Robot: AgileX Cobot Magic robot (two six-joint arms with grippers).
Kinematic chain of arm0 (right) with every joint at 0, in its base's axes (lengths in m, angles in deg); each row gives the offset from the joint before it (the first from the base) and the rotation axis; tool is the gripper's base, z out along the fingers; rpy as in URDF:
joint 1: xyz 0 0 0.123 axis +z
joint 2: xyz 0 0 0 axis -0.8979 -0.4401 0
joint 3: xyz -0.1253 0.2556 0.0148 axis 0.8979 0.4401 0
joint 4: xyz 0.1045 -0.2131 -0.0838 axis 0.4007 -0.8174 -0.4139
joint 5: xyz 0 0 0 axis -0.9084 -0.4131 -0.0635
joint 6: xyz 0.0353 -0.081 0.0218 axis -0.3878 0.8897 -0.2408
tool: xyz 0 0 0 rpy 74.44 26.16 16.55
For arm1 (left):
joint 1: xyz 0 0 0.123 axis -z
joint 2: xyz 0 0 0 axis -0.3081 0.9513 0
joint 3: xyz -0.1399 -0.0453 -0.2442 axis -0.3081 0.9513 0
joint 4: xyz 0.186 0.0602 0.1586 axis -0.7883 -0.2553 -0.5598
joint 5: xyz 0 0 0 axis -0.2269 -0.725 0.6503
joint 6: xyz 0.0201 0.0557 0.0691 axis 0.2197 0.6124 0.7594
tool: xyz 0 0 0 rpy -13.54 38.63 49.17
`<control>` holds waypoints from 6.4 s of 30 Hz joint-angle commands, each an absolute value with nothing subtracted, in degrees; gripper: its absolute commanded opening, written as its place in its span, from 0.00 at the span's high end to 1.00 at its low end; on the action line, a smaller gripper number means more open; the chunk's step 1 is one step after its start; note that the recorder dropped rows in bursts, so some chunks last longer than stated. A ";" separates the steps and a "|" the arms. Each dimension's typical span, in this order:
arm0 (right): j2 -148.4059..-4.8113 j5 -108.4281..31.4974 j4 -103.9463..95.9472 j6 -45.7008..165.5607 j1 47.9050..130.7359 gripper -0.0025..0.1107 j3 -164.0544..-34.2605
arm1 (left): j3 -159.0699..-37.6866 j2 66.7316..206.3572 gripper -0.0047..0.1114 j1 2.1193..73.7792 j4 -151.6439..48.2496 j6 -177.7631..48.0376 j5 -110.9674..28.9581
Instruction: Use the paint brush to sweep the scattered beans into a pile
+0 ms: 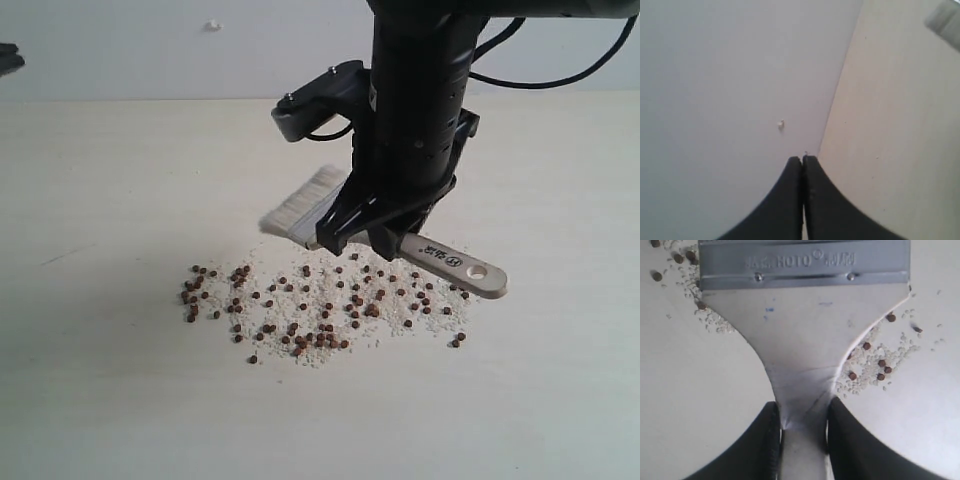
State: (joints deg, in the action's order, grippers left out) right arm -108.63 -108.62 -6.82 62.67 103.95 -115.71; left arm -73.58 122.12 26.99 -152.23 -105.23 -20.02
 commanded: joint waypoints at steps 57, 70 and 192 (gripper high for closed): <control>-110.16 -104.16 15.46 80.48 99.43 0.98 -119.32 | -74.26 147.62 0.46 61.37 -151.64 -84.25 -53.06; -110.18 -104.16 15.68 80.09 99.43 0.98 -119.32 | -78.67 150.40 0.46 61.37 -151.64 -86.16 -50.68; -84.23 -66.95 -45.48 40.67 81.08 0.73 -85.83 | -61.89 159.04 0.96 32.72 -109.57 -115.78 27.47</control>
State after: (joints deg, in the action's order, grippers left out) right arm -83.32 -67.43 -46.48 36.77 82.31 -85.19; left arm -60.35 156.64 35.45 -105.01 -113.22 23.23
